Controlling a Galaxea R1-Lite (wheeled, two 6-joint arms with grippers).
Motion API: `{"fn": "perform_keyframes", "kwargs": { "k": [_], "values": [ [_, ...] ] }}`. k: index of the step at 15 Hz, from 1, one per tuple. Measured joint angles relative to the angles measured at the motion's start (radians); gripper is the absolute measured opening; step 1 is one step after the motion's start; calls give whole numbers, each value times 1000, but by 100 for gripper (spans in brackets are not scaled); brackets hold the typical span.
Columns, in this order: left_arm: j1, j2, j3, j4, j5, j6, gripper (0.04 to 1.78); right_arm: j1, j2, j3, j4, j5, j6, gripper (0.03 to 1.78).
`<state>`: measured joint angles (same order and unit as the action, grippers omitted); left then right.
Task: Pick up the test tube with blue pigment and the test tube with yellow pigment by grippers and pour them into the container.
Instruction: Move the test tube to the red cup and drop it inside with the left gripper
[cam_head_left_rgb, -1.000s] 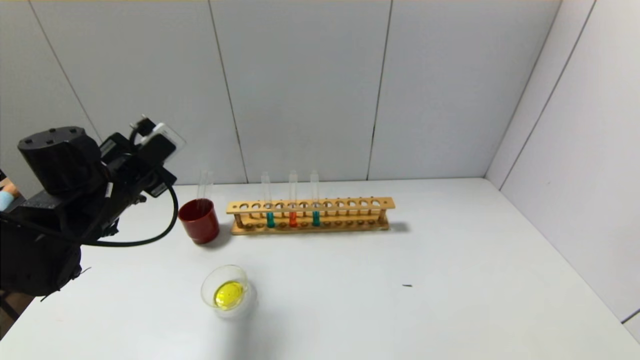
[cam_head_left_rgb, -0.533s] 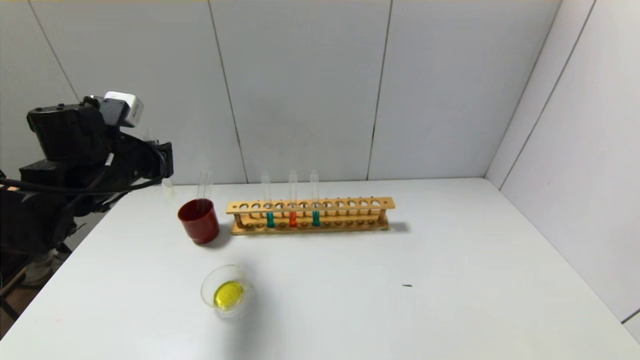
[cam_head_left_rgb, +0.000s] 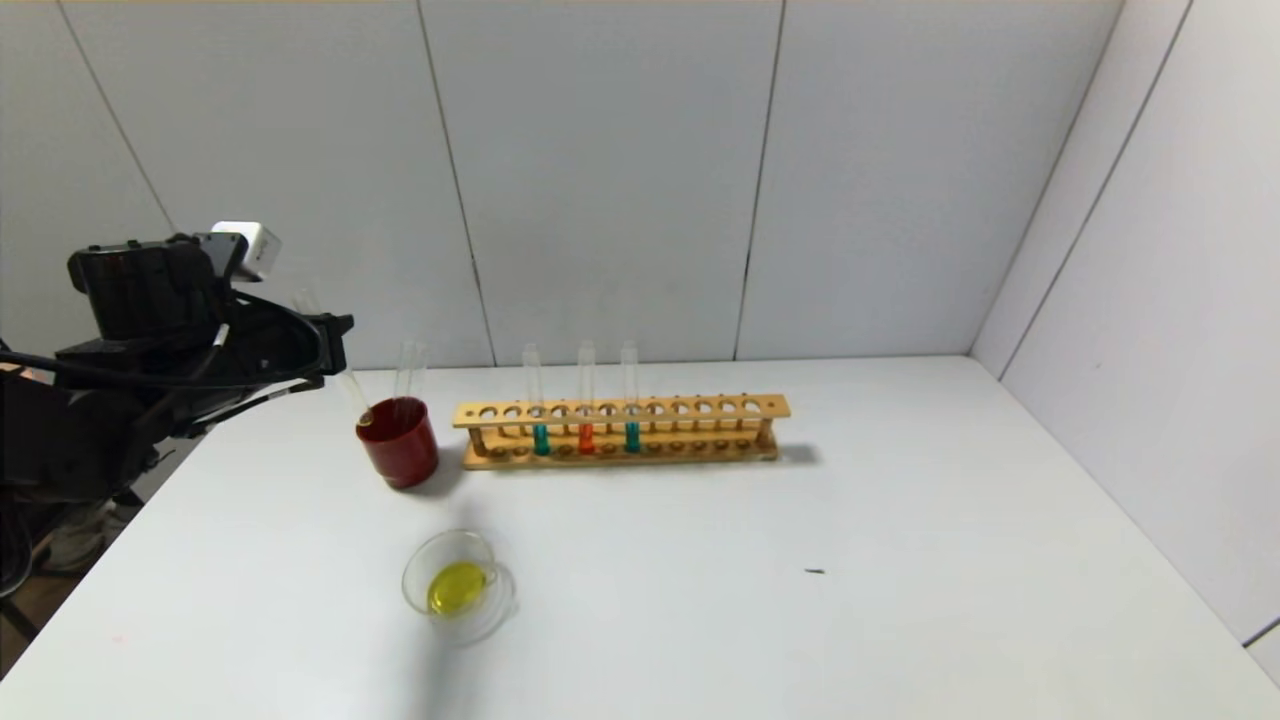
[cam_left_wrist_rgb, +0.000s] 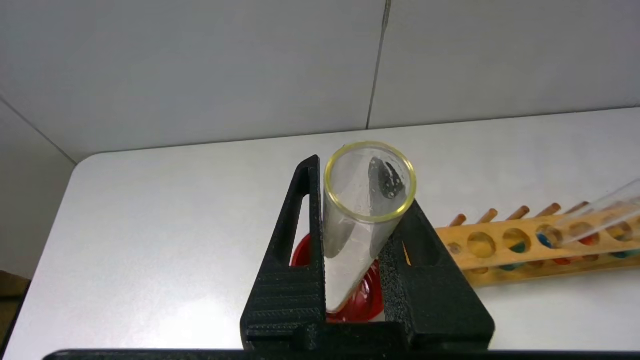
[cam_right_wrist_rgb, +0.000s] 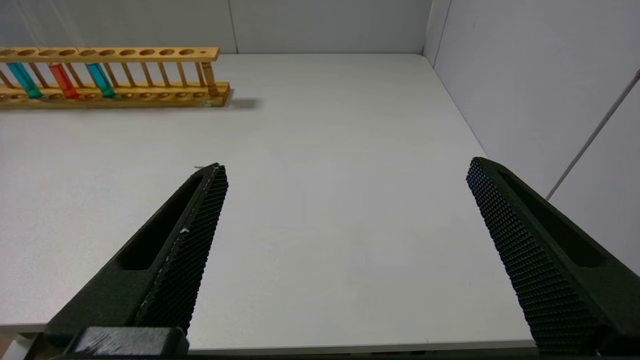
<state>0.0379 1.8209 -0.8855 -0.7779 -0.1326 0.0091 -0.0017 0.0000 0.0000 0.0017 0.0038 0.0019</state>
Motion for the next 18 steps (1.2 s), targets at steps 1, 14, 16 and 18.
{"fn": "perform_keyframes", "kwargs": {
  "k": [1, 14, 16, 18],
  "values": [
    [0, 22, 0, -37, -1, 0, 34, 0, 0, 0, 0, 0, 0, 175],
    [1, 221, -48, -91, -11, 3, 39, 0, 0, 0, 0, 0, 0, 175],
    [2, 237, -56, -91, -11, 3, 54, 0, 0, 0, 0, 0, 0, 175],
    [1, 246, -58, -91, -10, 3, 80, 0, 0, 0, 0, 0, 0, 175]
  ]
}}
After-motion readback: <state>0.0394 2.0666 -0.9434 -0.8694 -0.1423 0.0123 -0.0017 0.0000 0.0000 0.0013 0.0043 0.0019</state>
